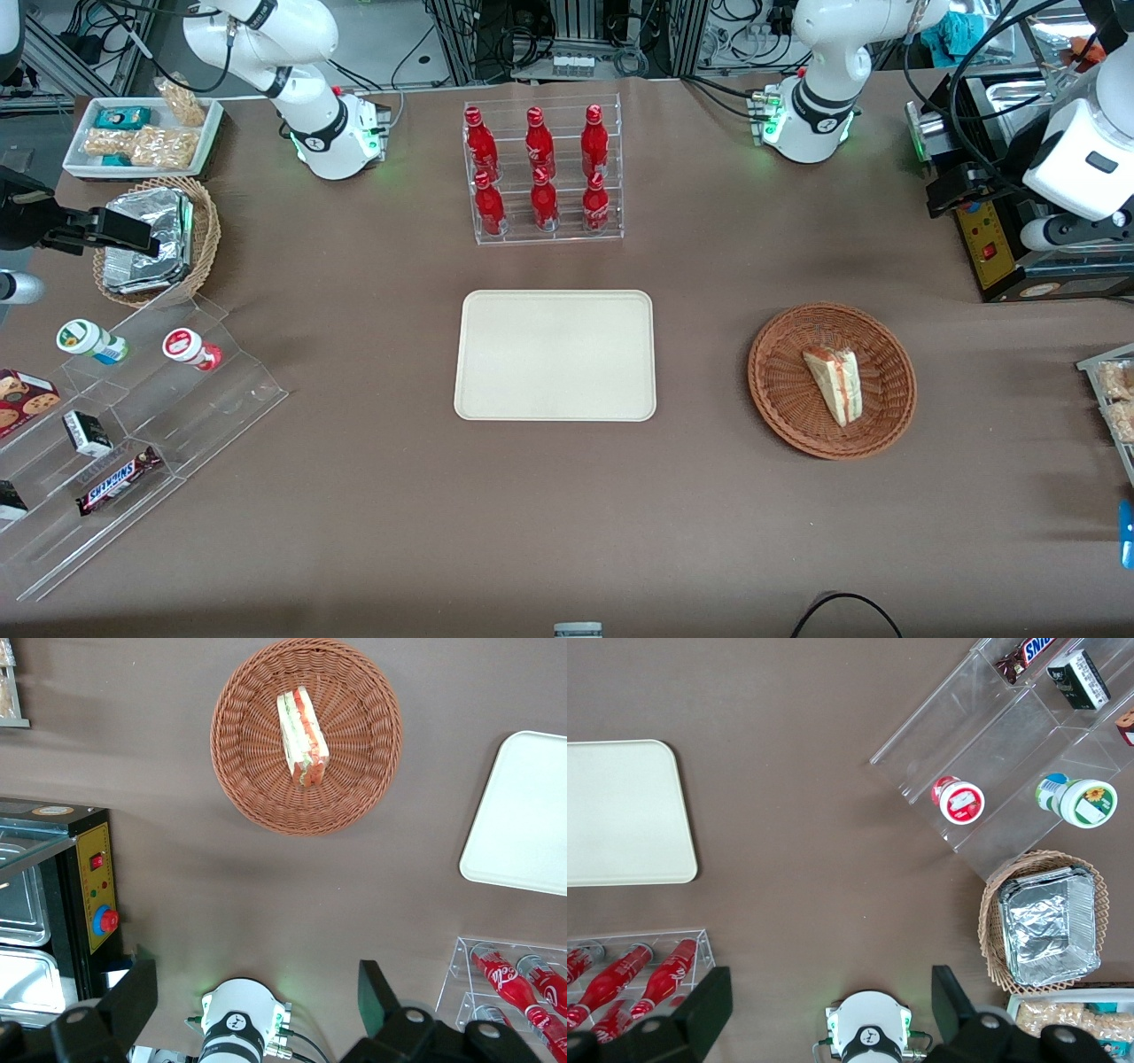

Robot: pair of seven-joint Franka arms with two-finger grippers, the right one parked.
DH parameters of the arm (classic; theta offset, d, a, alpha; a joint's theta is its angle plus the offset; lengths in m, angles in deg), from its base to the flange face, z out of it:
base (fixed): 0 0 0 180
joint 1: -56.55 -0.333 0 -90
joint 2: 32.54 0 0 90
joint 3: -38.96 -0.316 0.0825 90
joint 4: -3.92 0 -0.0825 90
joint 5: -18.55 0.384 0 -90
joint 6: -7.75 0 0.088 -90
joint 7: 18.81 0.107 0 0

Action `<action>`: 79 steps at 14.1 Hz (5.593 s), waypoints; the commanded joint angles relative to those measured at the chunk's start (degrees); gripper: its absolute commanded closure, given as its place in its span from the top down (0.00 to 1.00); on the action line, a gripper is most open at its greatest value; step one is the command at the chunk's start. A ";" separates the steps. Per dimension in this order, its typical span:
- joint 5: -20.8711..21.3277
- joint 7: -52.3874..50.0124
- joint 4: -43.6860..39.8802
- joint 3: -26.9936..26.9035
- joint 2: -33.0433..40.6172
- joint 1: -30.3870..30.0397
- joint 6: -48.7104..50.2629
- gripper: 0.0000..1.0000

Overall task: Place sandwich from basket to tray
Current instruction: 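Move the left gripper over the sandwich in the wicker basket, then lower the left gripper and close it on the wrapped sandwich, then lift the sandwich and carry it over the cream tray, then lower the sandwich onto the tray and open the left gripper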

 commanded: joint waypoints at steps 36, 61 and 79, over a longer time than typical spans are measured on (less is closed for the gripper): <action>2.07 -12.65 32.35 -0.31 -23.24 -1.85 -58.96 0.89; 7.23 -35.38 5.83 8.57 -32.62 26.35 -47.18 0.26; 15.95 -47.45 -2.90 6.03 -44.26 38.59 -49.13 1.00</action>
